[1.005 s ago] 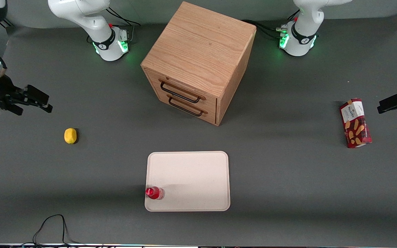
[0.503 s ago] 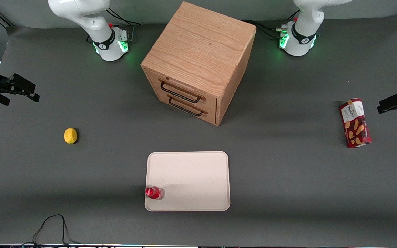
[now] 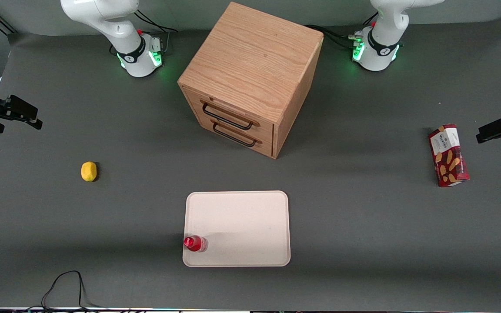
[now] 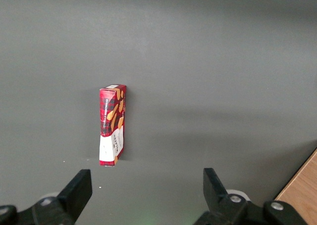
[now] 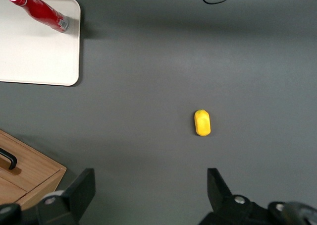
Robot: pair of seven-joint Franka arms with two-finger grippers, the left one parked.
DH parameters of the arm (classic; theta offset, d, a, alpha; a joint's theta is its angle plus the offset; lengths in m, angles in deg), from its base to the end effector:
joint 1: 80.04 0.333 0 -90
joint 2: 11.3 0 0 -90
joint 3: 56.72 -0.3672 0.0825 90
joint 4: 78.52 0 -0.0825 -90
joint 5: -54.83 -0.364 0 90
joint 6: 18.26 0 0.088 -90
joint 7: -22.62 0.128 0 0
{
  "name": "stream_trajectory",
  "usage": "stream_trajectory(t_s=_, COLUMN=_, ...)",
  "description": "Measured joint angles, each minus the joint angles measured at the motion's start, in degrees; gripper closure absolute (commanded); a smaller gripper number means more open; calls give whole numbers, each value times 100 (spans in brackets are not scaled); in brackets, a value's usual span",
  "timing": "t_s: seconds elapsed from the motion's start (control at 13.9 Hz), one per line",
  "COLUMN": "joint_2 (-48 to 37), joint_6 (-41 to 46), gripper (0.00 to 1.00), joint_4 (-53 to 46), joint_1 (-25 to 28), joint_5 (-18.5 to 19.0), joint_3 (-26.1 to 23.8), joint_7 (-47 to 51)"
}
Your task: Place coke bottle on tray
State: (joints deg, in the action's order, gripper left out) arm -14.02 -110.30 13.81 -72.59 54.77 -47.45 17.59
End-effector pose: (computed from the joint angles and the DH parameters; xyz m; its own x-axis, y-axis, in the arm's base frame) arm 0.5216 -0.0189 0.6642 0.9975 0.0558 0.0424 0.0561 -0.9984 -0.0050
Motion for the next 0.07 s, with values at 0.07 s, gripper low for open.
stream_trajectory(t_s=0.07, joint_2=0, joint_6=4, gripper=0, joint_4=0, joint_1=-51, joint_5=2, joint_3=-62, joint_7=0)
